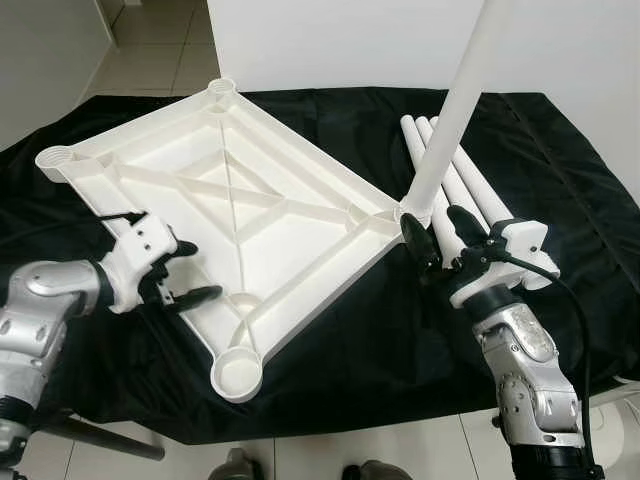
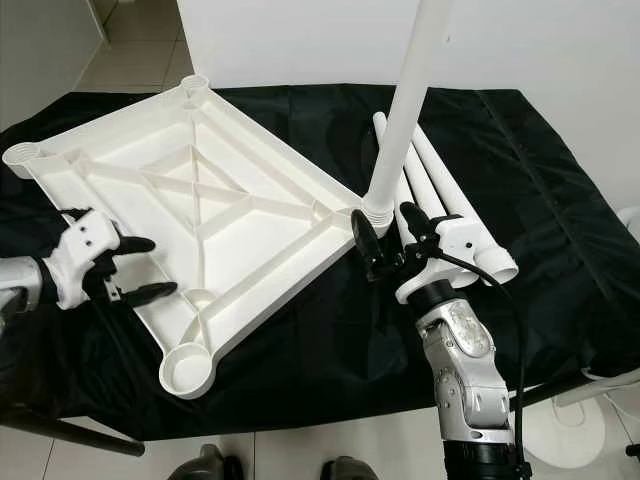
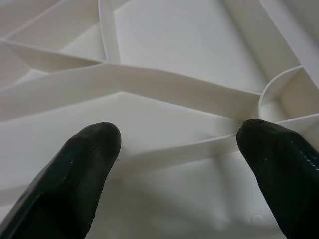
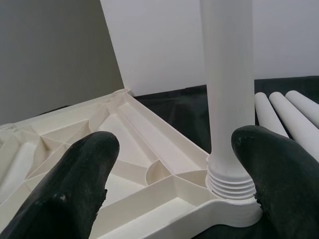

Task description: Building children table

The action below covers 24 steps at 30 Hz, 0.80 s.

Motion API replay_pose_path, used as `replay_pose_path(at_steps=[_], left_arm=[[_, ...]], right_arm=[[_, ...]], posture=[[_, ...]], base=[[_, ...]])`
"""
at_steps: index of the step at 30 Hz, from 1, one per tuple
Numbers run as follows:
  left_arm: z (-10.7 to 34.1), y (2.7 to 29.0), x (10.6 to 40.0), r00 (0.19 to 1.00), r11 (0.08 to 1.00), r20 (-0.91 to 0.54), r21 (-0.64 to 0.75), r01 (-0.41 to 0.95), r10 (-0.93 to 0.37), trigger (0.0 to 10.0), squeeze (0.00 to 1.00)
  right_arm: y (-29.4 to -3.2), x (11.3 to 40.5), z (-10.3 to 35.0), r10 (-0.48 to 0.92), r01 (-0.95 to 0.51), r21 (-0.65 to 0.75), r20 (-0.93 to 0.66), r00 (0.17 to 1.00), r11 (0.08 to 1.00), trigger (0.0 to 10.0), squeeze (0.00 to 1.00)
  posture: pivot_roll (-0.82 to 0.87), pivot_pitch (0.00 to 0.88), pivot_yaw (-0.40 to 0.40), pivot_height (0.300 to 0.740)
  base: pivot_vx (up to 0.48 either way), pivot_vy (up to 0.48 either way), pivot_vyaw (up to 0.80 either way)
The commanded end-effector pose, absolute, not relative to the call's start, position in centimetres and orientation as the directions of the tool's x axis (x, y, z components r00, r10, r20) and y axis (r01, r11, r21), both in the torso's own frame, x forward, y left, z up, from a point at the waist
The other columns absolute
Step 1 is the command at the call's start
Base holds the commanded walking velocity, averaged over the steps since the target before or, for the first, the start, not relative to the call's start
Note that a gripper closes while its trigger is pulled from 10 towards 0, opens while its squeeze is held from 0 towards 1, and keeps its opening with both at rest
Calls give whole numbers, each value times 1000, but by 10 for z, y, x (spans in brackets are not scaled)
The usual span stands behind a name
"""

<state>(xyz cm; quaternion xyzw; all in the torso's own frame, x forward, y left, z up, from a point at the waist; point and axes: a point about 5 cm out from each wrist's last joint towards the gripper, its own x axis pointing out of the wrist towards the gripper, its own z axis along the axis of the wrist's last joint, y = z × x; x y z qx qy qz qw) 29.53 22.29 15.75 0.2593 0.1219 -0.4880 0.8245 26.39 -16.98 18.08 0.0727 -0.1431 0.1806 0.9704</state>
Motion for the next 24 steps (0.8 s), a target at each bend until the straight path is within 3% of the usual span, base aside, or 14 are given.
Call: replay_pose_path(at_steps=[1, 13, 24], left_arm=[[146, 218, 285, 297, 198, -558, 232, 952, -775, 10000, 0], [142, 225, 289, 283, 156, -627, 251, 955, -725, 10000, 0], [141, 240, 283, 222, 129, -658, 187, 974, -719, 10000, 0]], right_arm=[[-169, 266, 179, 342, -379, 78, 294, 892, 922, 10000, 0], [-171, 263, 179, 355, -388, 66, 288, 889, 919, 10000, 0], [-174, 260, 177, 348, -376, 51, 281, 895, 925, 10000, 0]], posture=[[-74, 61, 3, 740], [-87, 52, 10, 740], [-100, 48, 15, 740]], base=[[0, 0, 0], [0, 0, 0], [0, 0, 0]])
